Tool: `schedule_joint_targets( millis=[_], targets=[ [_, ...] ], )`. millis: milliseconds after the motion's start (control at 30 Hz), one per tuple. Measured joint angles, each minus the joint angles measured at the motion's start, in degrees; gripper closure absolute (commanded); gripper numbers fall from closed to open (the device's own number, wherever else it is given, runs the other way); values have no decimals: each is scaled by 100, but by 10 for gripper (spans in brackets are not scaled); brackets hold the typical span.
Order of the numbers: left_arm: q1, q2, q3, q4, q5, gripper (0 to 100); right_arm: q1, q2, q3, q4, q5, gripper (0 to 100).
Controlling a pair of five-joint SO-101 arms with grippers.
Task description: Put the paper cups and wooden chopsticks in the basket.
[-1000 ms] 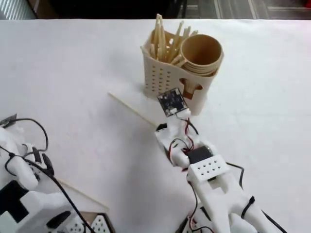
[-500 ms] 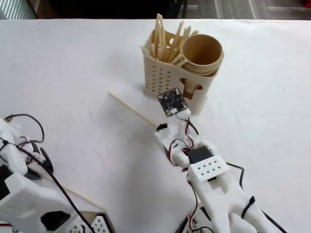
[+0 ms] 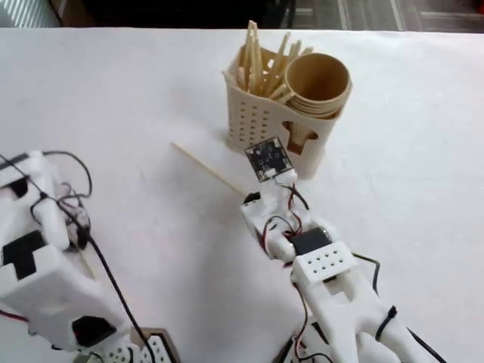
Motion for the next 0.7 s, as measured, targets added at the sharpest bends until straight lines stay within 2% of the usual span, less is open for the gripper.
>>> schedule_joint_targets(
  millis=[233,400,700],
  targets=[
    [378,0,-835,484,9,976,0,0,0,0,0,978],
    [642,0,-1231,536,334,976,0,0,0,0,0,978],
    [1301,0,-2699,738,369,976,0,0,0,0,0,980]
  ],
)
